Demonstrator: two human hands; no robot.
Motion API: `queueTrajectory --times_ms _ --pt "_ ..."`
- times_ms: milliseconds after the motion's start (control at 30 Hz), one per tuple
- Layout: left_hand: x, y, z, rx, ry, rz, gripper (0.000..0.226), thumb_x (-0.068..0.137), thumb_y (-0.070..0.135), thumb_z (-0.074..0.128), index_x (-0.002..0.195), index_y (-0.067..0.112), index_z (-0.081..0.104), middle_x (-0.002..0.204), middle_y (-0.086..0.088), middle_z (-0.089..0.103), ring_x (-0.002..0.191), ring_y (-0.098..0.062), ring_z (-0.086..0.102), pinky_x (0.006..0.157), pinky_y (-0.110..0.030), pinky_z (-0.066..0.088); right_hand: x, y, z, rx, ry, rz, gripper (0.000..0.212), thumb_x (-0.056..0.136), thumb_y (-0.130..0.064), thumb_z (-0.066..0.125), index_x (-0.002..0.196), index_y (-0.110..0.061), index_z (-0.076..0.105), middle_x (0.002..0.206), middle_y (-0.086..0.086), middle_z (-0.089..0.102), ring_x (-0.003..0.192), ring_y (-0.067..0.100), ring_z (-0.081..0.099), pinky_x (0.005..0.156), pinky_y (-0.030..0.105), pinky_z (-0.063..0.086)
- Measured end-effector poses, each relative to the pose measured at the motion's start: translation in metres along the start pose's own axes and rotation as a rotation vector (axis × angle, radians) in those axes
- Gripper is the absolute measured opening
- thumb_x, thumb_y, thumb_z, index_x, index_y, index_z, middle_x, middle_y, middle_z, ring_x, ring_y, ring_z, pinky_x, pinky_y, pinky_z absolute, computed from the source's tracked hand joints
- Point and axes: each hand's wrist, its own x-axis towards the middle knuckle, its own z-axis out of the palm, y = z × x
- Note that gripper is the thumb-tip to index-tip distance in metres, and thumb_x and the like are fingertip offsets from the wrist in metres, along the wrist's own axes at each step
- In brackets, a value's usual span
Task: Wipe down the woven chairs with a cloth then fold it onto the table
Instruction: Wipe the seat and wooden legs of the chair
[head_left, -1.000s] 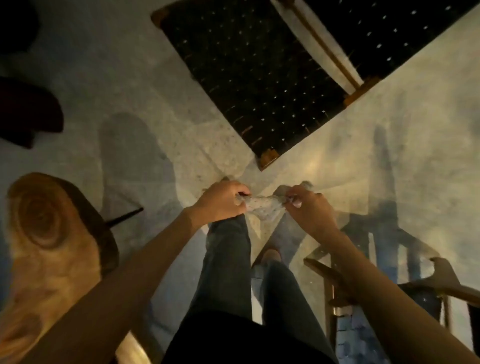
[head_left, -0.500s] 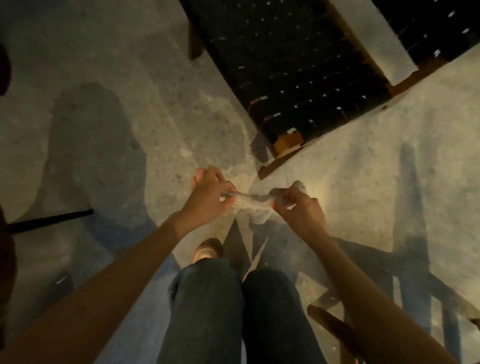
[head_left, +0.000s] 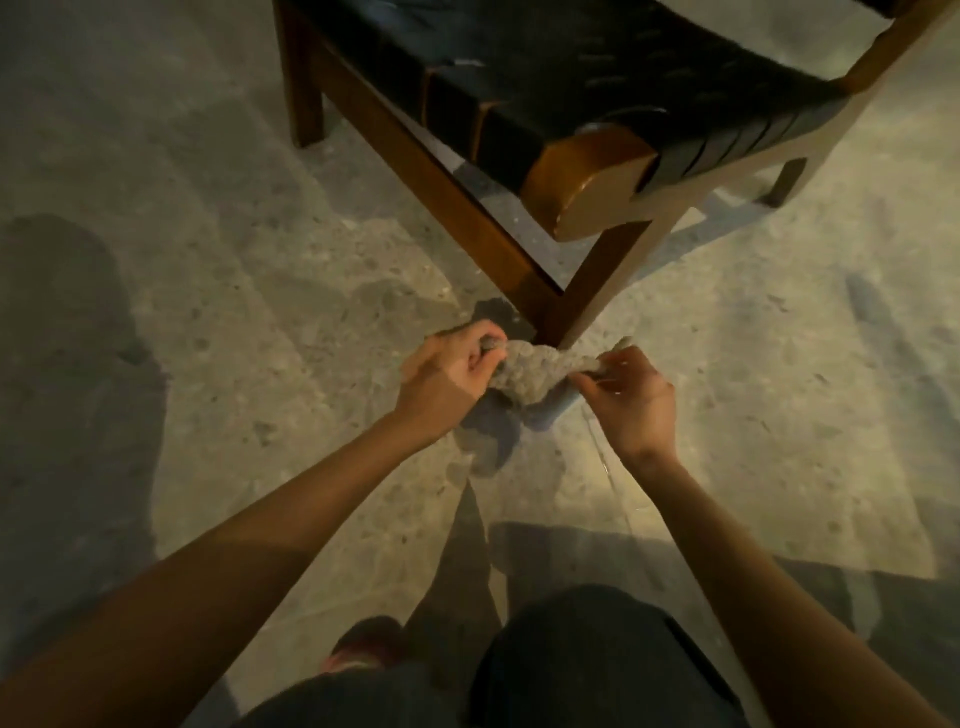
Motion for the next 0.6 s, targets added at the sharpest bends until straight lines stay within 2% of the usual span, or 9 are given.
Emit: queueTrajectory --times_ms 67,133,200,267,367,433,500,600 --pt "0.009 -0.001 0.012 -0.077 0.087 0.006 0.014 0.091 0.021 0.060 0.102 0.013 0.064 0.069 0.013 0.045 0.069 -0.010 0.049 0.060 -0.016 0.035 0.007 0.003 0.005 0.173 0.126 -0.038 0.018 0.085 -0.019 0.071 0.095 -0.021 0.057 0.087 -0.013 0.063 0.082 0.007 0.065 0.068 0.009 0.052" --pt "0.019 0.006 0.020 -0.236 0.148 0.027 0.009 0.092 0.017 0.058 0.099 0.013 0.062 0.080 0.008 0.053 0.077 -0.010 0.053 0.066 -0.012 0.039 0.015 -0.004 0.005 0.309 0.234 -0.109 0.013 0.087 -0.012 0.068 0.094 -0.018 0.058 0.087 -0.015 0.062 0.084 0.006 0.065 0.078 0.017 0.055" --pt "0.028 0.020 0.023 -0.420 0.188 0.076 0.007 0.093 0.014 0.057 0.099 0.016 0.058 0.092 0.005 0.058 0.088 -0.009 0.057 0.075 -0.014 0.044 0.022 -0.014 0.000 0.419 0.316 -0.180 0.011 0.088 -0.009 0.066 0.092 -0.015 0.059 0.086 -0.012 0.062 0.081 0.003 0.064 0.078 0.019 0.054" --pt "0.036 0.036 0.023 -0.528 0.237 0.112 0.011 0.092 0.013 0.058 0.103 0.015 0.057 0.097 0.003 0.059 0.094 -0.009 0.058 0.080 -0.016 0.046 0.030 -0.025 -0.007 0.504 0.384 -0.220 0.008 0.088 -0.009 0.064 0.092 -0.013 0.059 0.086 -0.004 0.063 0.080 0.007 0.063 0.076 0.023 0.055" --pt "0.049 0.061 0.023 -0.668 0.300 0.148 0.017 0.091 0.007 0.059 0.107 0.007 0.056 0.097 0.000 0.060 0.093 -0.006 0.059 0.081 -0.015 0.046 0.040 -0.040 -0.017 0.587 0.480 -0.242 0.006 0.088 -0.012 0.062 0.093 -0.013 0.058 0.092 0.012 0.064 0.085 0.021 0.064 0.078 0.039 0.055" --pt "0.056 0.076 0.024 -0.817 0.341 0.149 0.024 0.089 0.002 0.060 0.110 0.006 0.050 0.098 -0.005 0.062 0.090 -0.005 0.061 0.080 -0.015 0.048 0.047 -0.047 -0.022 0.637 0.524 -0.247 0.012 0.088 -0.013 0.062 0.099 -0.013 0.058 0.096 0.014 0.064 0.087 0.024 0.064 0.080 0.044 0.054" --pt "0.062 0.087 0.027 -0.995 0.354 0.116 0.031 0.087 -0.004 0.060 0.111 0.007 0.043 0.103 -0.014 0.063 0.094 -0.009 0.065 0.081 -0.017 0.050 0.048 -0.053 -0.021 0.730 0.555 -0.254 0.025 0.088 -0.012 0.064 0.110 -0.006 0.052 0.091 0.014 0.064 0.086 0.024 0.063 0.081 0.042 0.053" --pt "0.065 0.093 0.037 -1.110 0.321 0.111 0.027 0.089 -0.010 0.053 0.113 0.001 0.047 0.111 -0.013 0.061 0.113 -0.013 0.056 0.086 -0.015 0.048 0.042 -0.057 -0.013 0.794 0.559 -0.283 0.039 0.088 -0.007 0.064 0.117 0.004 0.040 0.094 0.015 0.061 0.090 0.020 0.061 0.080 0.023 0.050"
